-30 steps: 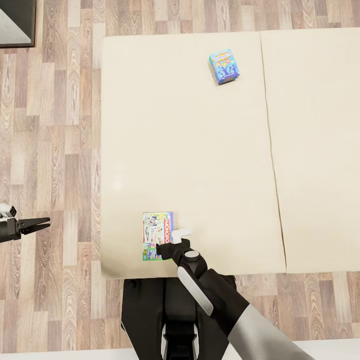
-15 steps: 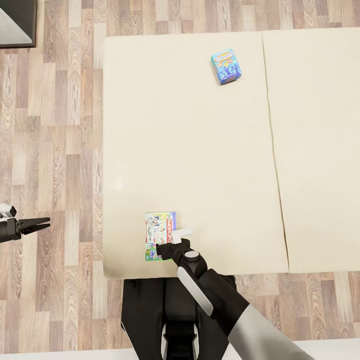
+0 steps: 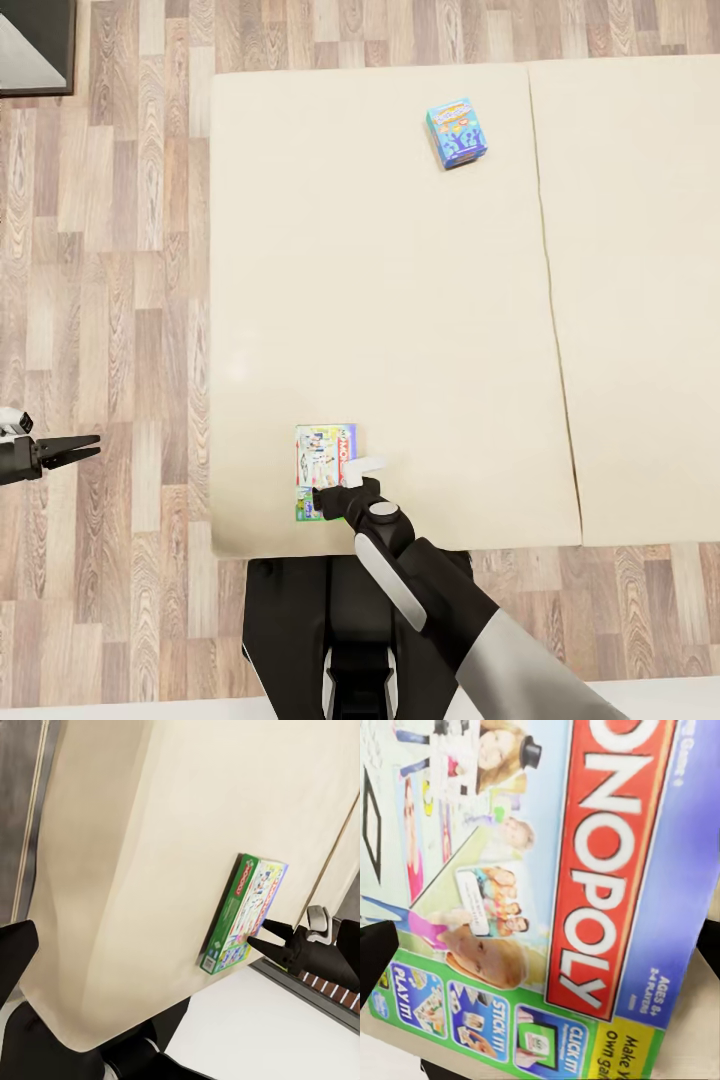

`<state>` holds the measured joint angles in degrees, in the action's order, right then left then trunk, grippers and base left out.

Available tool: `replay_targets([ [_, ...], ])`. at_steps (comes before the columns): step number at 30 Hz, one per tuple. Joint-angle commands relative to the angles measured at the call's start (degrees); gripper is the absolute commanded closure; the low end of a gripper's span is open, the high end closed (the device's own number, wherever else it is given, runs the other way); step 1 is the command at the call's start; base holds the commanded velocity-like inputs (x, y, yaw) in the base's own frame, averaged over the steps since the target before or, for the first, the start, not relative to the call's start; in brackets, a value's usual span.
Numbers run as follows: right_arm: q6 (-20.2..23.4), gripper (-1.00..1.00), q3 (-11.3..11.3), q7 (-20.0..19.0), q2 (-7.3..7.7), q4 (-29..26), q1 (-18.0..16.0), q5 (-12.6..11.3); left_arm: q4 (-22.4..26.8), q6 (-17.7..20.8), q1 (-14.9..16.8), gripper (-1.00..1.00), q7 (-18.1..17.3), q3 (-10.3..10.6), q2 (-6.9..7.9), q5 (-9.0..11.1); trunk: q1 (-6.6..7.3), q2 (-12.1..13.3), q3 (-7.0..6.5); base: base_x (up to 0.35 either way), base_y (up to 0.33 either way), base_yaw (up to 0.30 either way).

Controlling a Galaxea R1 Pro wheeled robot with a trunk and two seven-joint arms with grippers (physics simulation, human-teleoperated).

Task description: Put all the toys in the child's room - the three board games (two on the bed and one on the table), the two jigsaw puzzles on the table, and the tennis ball on the table - inside the toy box on the table in the child's room.

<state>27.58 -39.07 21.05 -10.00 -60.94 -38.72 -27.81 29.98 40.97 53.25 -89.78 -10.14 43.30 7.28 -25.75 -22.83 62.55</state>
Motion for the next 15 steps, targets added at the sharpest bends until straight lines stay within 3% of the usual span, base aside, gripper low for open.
replay_targets([
  [1,0.1,-1.0,-0.1,0.6,0.0,-0.1,0.0,-0.6,0.0,0.6,0.0,-1.0,-0.2,0.0,0.03,0.0,-0.04,-0.1,0.06,0.0,0.145,0.0],
  [15,0.1,-1.0,-0.1,0.6,0.0,-0.1,0.0,-0.6,0.0,0.6,0.0,-1.0,-0.2,0.0,-0.04,0.0,-0.04,-0.1,0.06,0.0,0.039,0.0],
])
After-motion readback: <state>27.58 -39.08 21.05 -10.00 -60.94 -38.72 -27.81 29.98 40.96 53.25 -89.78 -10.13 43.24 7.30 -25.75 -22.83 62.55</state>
